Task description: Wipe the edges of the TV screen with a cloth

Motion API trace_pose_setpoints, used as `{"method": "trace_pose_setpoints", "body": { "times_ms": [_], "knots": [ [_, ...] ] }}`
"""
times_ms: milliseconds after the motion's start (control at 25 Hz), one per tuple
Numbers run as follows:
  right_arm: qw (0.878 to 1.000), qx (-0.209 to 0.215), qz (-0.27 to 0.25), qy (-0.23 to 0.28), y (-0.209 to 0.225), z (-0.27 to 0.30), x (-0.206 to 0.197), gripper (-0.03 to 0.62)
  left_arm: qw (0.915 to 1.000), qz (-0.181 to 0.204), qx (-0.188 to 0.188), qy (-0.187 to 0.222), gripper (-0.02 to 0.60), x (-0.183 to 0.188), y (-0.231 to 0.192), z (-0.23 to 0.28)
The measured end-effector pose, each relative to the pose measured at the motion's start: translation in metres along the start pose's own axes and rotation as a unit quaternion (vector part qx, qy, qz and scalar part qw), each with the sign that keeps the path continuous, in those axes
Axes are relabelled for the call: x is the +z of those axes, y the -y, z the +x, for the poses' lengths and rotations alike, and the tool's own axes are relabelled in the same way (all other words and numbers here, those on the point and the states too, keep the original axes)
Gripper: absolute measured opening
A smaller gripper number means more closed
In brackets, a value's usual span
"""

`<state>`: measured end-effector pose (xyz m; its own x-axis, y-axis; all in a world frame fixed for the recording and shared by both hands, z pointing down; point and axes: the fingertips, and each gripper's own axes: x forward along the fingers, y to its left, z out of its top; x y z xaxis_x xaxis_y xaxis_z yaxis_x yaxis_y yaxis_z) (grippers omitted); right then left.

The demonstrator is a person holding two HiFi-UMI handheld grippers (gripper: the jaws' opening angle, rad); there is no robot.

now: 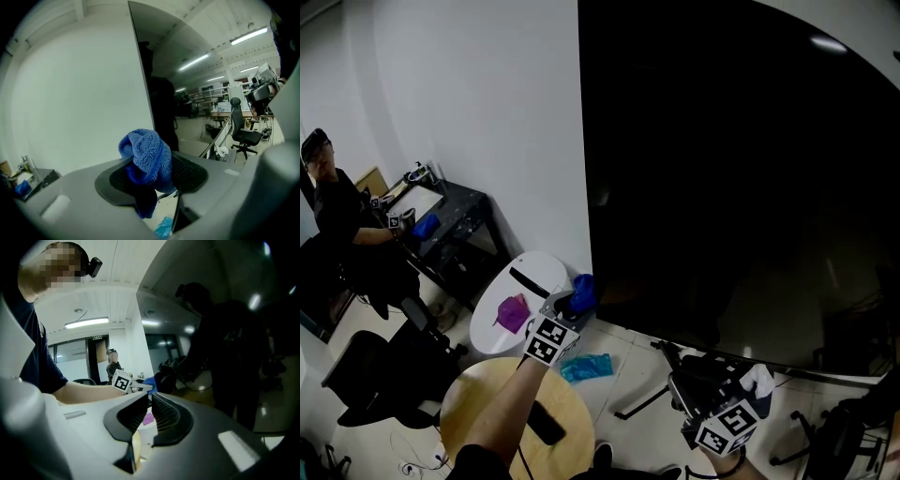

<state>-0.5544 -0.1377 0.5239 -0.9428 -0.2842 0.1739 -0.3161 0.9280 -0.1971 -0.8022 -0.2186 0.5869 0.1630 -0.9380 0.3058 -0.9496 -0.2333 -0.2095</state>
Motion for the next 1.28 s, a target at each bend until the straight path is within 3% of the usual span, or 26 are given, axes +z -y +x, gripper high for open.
{"method": "trace_pose_setpoints", "body": {
  "times_ms": [240,600,1280],
  "knots": [
    [0.999,0.008,-0.033,0.021,-0.002,-0.014,0.032,0.029,0.9997,0.015,0.006,0.020,0.190,0.044,-0.008,-0.015],
    [0.997,0.027,-0.050,0.043,-0.008,-0.033,0.066,0.029,0.9963,0.069,0.018,0.049,0.189,0.125,-0.026,-0.043],
    [0.984,0.028,-0.136,0.113,-0.005,-0.079,0.189,0.029,0.9848,0.127,0.036,0.113,0.190,0.274,-0.058,-0.092]
  ]
}}
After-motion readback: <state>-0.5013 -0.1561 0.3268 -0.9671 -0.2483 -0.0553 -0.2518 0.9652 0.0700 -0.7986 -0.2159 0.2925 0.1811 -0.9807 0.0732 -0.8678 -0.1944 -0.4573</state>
